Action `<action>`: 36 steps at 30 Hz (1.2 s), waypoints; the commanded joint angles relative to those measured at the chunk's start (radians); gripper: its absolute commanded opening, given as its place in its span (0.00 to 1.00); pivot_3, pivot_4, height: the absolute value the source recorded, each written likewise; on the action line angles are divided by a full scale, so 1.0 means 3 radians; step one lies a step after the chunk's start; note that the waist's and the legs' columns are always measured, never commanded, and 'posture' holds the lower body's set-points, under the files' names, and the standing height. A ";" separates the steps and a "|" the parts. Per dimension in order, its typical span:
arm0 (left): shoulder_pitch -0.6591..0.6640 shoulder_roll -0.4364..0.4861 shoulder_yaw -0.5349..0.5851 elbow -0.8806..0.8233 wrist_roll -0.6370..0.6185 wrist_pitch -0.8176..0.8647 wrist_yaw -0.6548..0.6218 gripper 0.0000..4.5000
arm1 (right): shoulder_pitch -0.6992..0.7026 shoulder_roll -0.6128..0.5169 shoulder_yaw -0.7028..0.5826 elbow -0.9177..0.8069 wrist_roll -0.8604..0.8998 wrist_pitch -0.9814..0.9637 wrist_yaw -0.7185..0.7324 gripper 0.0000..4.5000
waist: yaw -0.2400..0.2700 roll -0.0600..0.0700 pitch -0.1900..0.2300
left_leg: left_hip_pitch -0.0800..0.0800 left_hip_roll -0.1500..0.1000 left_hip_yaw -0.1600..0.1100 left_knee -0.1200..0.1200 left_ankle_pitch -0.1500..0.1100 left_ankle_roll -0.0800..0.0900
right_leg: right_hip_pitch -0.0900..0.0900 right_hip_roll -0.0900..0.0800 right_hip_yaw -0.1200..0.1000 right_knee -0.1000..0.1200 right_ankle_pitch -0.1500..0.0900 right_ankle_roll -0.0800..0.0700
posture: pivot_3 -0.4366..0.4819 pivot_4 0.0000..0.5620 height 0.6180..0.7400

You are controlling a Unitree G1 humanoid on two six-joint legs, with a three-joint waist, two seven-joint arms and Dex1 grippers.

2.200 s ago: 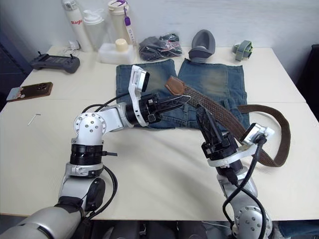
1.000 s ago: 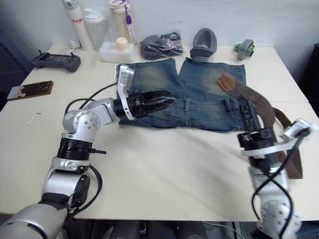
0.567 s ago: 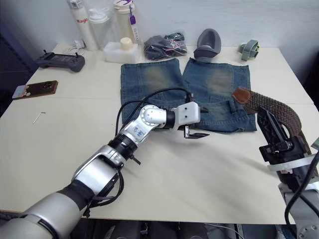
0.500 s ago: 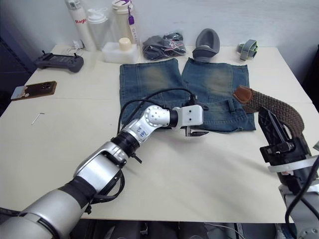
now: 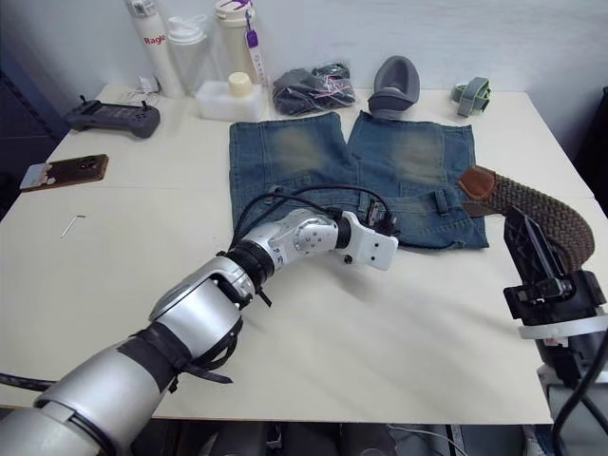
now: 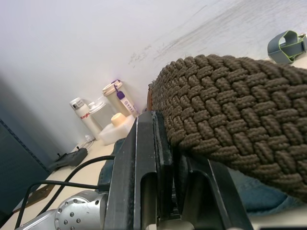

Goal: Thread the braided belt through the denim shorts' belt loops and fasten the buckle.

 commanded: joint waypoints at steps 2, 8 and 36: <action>0.0235 0.0230 0.0411 -0.0216 -0.0545 -0.0093 -0.0966 0.01 | -0.0078 -0.0162 -0.0037 0.0008 0.0063 0.0004 0.0034 0.00 | -0.0005 0.0001 -0.0001 | 0.0006 0.0001 0.0001 0.0000 0.0003 -0.0006 | 0.0000 0.0001 0.0001 0.0006 -0.0003 -0.0005 | 0.48 0.27 0.31; 0.1077 0.0759 0.0580 -0.1752 -0.1590 0.0535 -0.2841 0.01 | 0.0112 -0.0630 -0.0165 0.0120 0.0194 0.0361 0.0113 0.00 | 0.0001 0.0010 -0.0006 | 0.0017 0.0004 0.0007 0.0000 0.0006 -0.0011 | 0.0001 -0.0001 0.0001 0.0025 -0.0013 -0.0024 | 0.48 0.27 0.31; 0.1270 0.1652 0.1360 -0.3960 -0.2795 0.3910 -0.3087 0.92 | 0.0690 -0.1127 -0.0069 0.0533 0.0775 0.1327 -0.0223 0.00 | 0.0015 0.0018 -0.0009 | 0.0036 0.0003 0.0004 0.0008 -0.0017 0.0029 | 0.0040 -0.0008 -0.0013 0.0024 -0.0034 -0.0009 | 0.48 0.27 0.31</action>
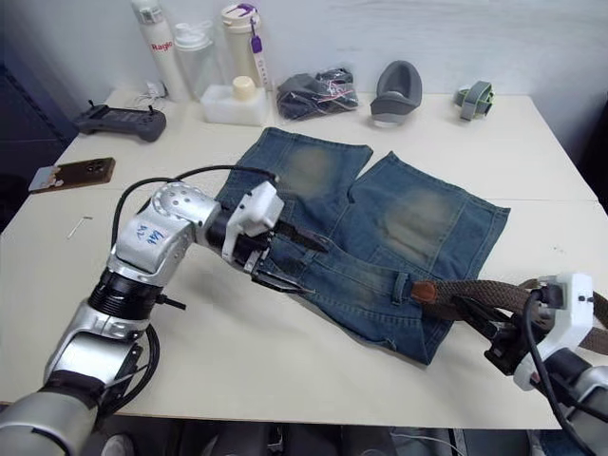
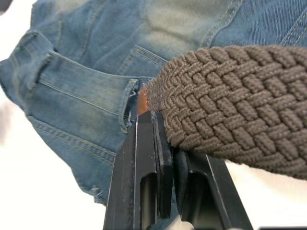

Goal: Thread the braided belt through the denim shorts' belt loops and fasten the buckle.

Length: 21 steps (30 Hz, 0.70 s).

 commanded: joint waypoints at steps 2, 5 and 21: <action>-0.0042 0.0091 0.0191 -0.0054 -0.0035 0.0071 0.0202 0.92 | -0.0214 0.0110 0.0242 0.0012 0.0195 -0.0064 -0.0088 0.00 | -0.0004 -0.0001 0.0001 | -0.0001 0.0000 0.0000 0.0000 0.0000 0.0000 | 0.0000 0.0000 0.0000 -0.0001 0.0000 0.0000 | 0.48 0.27 0.31; 0.0093 0.0186 0.0149 -0.0151 0.0036 0.0021 0.0260 0.92 | -0.0296 0.0176 0.0387 0.0019 0.0362 -0.0076 -0.0196 0.00 | -0.0008 -0.0001 0.0000 | -0.0001 0.0000 0.0000 0.0000 0.0000 0.0000 | -0.0002 -0.0001 0.0001 0.0002 0.0000 0.0000 | 0.48 0.27 0.31; 0.0515 0.0365 0.0163 -0.0750 -0.0041 0.0201 0.0669 0.92 | -0.1387 0.0876 0.1733 0.0317 -0.0010 -0.0158 -0.0829 0.09 | -0.0009 -0.0003 0.0002 | -0.0001 -0.0002 0.0005 0.0002 0.0000 0.0000 | -0.0007 -0.0015 -0.0003 0.0008 0.0000 -0.0001 | 0.48 0.27 0.31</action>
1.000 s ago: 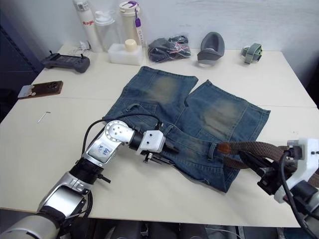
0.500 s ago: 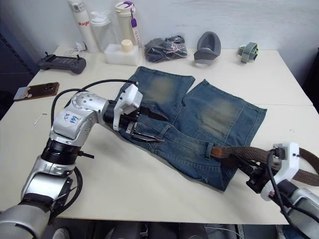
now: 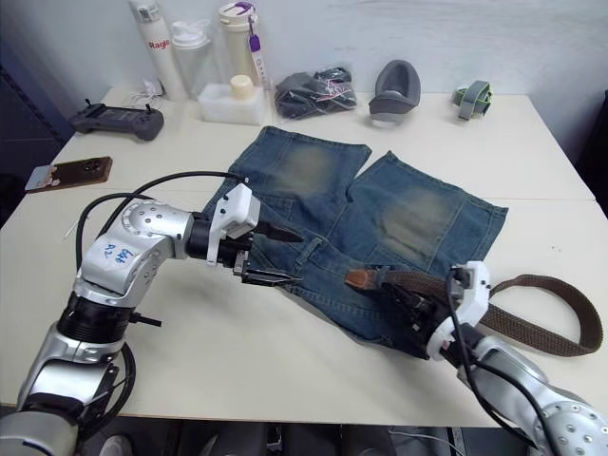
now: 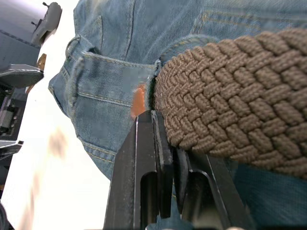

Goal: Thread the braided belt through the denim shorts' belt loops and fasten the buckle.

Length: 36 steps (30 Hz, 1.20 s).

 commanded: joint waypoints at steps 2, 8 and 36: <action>-0.0044 -0.0025 -0.0077 -0.0045 0.0065 -0.0246 -0.0016 0.93 | -0.0161 0.0135 0.0116 0.0020 -0.0070 -0.0005 0.0022 0.23 | -0.0002 0.0000 0.0000 | 0.0001 0.0000 0.0002 0.0000 0.0000 0.0000 | 0.0000 -0.0001 0.0000 0.0001 0.0000 0.0000 | 0.48 0.27 0.31; -0.0192 -0.0366 -0.0319 0.0525 0.0409 -0.1036 0.0029 0.93 | 0.0174 -0.0191 -0.0286 -0.0340 0.0089 0.0076 0.0244 0.84 | 0.0020 0.0000 0.0000 | -0.0003 -0.0001 0.0013 0.0000 -0.0002 0.0004 | -0.0001 -0.0012 -0.0006 0.0000 -0.0002 0.0003 | 0.48 0.27 0.31; -0.0786 -0.1246 -0.0988 0.2630 0.2377 -0.4992 0.1271 0.93 | 0.1177 -0.1017 -0.1010 -0.1415 -0.0718 0.0105 0.1073 0.99 | 0.0026 -0.0012 0.0004 | -0.0014 -0.0003 0.0021 0.0005 -0.0013 0.0024 | 0.0007 -0.0018 -0.0007 -0.0025 0.0004 0.0031 | 0.48 0.27 0.31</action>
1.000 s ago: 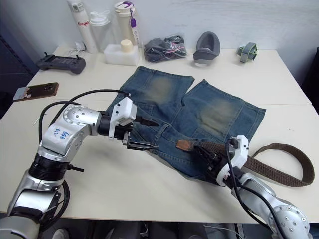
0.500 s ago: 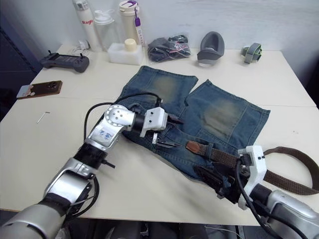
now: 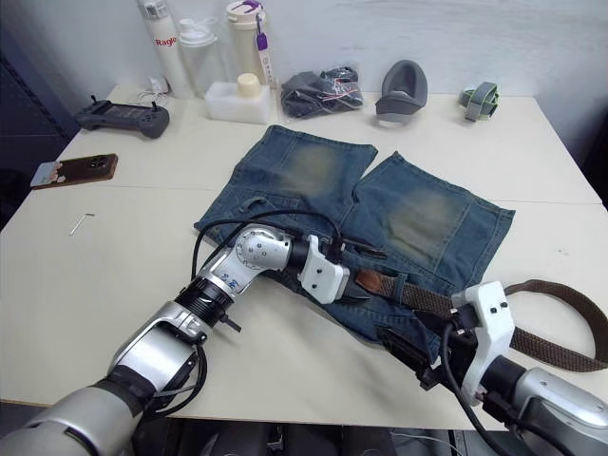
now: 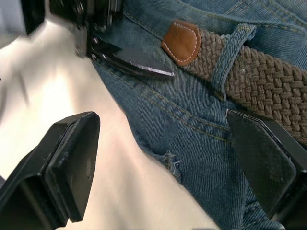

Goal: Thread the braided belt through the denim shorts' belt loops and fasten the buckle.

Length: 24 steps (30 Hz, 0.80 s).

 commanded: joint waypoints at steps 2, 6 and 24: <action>-0.0153 0.0080 -0.0071 0.0171 0.0414 -0.0334 0.0406 0.93 | 0.0024 0.0023 0.0020 -0.0456 -0.0056 -0.0118 0.0011 0.99 | 0.0006 0.0000 0.0000 | 0.0000 0.0000 0.0000 0.0000 0.0000 0.0000 | 0.0001 0.0000 0.0000 -0.0002 0.0001 0.0002 | 0.48 0.27 0.31; -0.0202 0.0040 -0.0120 0.0259 0.0647 -0.0270 0.0664 0.93 | 0.0000 0.0014 0.0043 -0.0455 -0.0087 -0.0167 -0.0013 0.99 | 0.0008 0.0000 0.0000 | 0.0003 0.0000 0.0000 0.0000 0.0000 0.0001 | 0.0005 0.0000 0.0000 -0.0004 0.0003 0.0005 | 0.48 0.27 0.31; 0.0012 -0.0072 -0.0037 -0.0121 0.0130 0.0598 0.0273 0.01 | -0.0303 -0.0114 0.0319 -0.0395 -0.0419 -0.0168 -0.0106 1.00 | 0.0056 0.0002 -0.0001 | 0.0006 -0.0001 0.0001 0.0000 -0.0001 0.0002 | 0.0007 -0.0001 0.0000 -0.0007 0.0003 0.0005 | 0.48 0.27 0.31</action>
